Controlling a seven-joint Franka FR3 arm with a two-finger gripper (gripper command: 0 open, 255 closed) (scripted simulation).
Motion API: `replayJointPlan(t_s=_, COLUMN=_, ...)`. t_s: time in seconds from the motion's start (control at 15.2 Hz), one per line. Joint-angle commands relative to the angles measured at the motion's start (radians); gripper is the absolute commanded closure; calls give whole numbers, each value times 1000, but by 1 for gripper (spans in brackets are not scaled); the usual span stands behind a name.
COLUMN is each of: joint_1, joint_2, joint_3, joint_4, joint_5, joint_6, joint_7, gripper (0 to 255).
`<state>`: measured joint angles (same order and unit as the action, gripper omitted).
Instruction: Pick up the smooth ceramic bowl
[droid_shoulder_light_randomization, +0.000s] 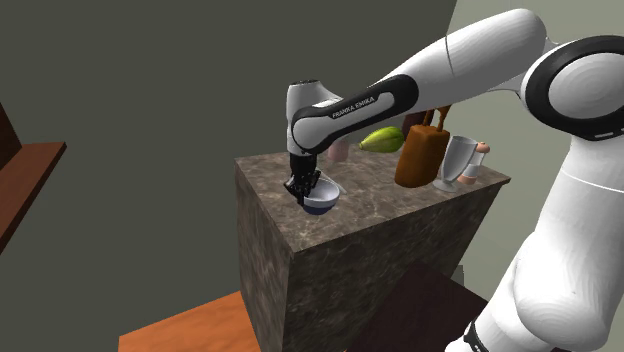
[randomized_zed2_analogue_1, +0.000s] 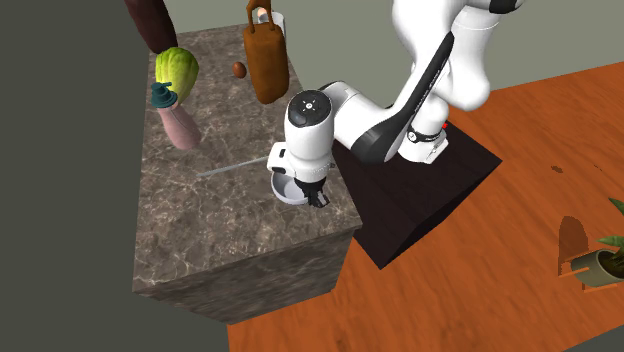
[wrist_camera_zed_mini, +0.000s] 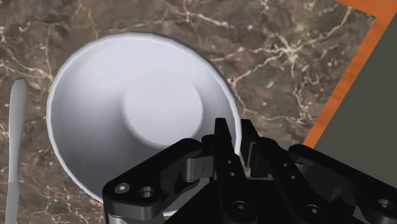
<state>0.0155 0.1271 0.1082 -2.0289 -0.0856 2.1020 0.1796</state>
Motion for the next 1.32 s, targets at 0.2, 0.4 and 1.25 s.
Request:
replayJointPlan(t_s=0.2, joint_1=0, joint_2=0, joint_3=0, joint_4=-2, joint_5=0, joint_6=1, joint_7=0, gripper=255)
replayJointPlan(t_s=0.4, joint_1=0, joint_2=-17, joint_3=1, joint_4=19, joint_5=4, joint_6=-37, joint_7=-4, gripper=255)
replayJointPlan(t_s=1.25, joint_1=0, joint_2=-68, joint_3=2, joint_4=122, joint_5=15, joint_6=-191, joint_7=-18, gripper=255)
